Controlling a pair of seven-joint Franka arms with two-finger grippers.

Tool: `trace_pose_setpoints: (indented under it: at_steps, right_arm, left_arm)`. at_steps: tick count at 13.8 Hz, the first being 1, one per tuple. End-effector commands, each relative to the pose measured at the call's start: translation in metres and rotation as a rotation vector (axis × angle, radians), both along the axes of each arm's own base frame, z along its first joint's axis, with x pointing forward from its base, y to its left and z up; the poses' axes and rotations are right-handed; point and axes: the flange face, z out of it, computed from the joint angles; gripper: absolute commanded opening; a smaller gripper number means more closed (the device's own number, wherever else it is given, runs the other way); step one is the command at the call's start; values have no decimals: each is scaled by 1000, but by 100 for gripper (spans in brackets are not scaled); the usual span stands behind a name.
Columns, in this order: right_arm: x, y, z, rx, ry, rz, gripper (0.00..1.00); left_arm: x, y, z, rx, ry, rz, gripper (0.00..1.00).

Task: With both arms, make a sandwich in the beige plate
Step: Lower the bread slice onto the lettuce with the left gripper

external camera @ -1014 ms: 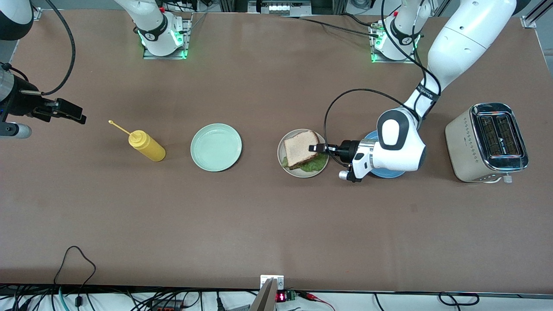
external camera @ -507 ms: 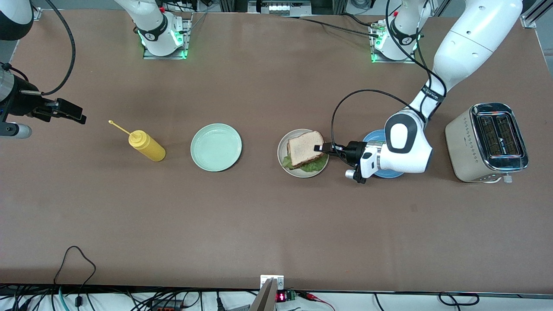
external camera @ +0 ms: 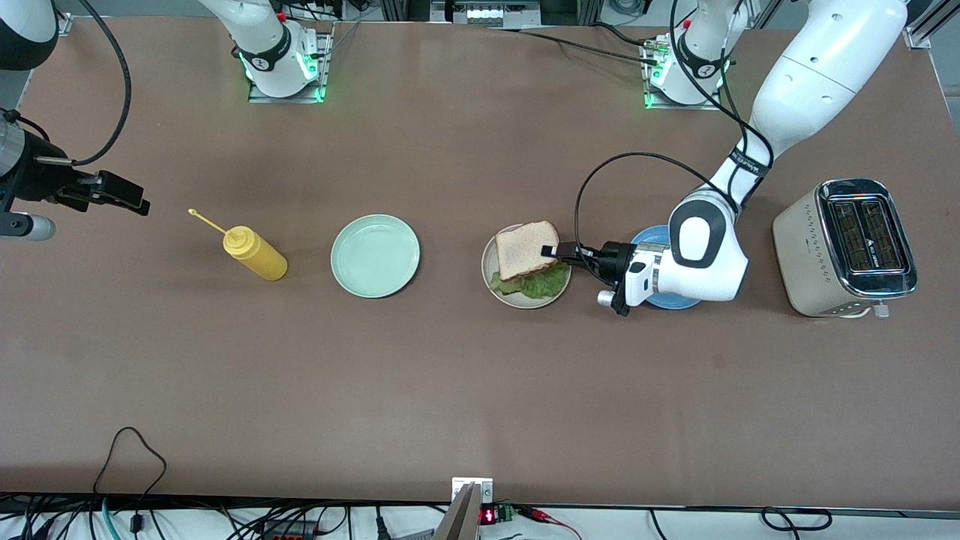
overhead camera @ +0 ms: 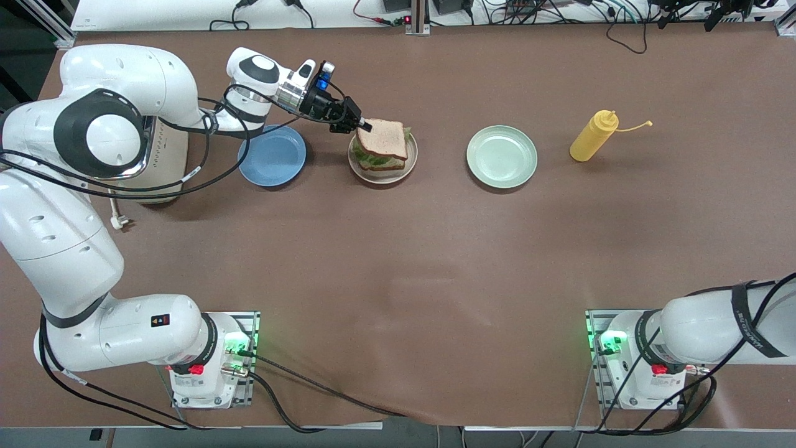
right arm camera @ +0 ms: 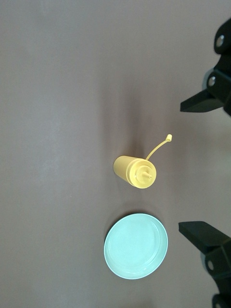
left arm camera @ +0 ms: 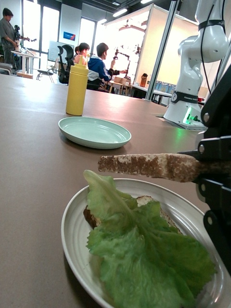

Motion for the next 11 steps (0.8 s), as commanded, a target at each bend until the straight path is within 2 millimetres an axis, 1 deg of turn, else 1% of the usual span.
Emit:
trace_pose_setpoints:
  at_steps: [1,4,5,6,8,9,11]
  right_arm:
    - [-5,-1,2,13,0,-4,100]
    - [-5,-1,2,13,0,-4,100]
    - [-5,-1,2,13,0,-4,100]
    - [-5,-1,2,13,0,-2,100]
    - [-5,1,2,13,0,1,100]
    - [-5,1,2,12,-2,1,100]
    - [-5,1,2,13,0,1,100]
  left_arm:
    - [0,0,-8,-58,-24,-4,0]
    - [0,-1,-12,-60,-20,-1,1]
    - [3,-1,-18,-67,-13,3,5]
    - [6,0,-22,-73,-11,8,5]
    - [11,-2,-24,-83,-26,9,6]
    - [11,-2,-28,-82,-23,9,6]
    - [12,2,-33,-78,-20,11,10]
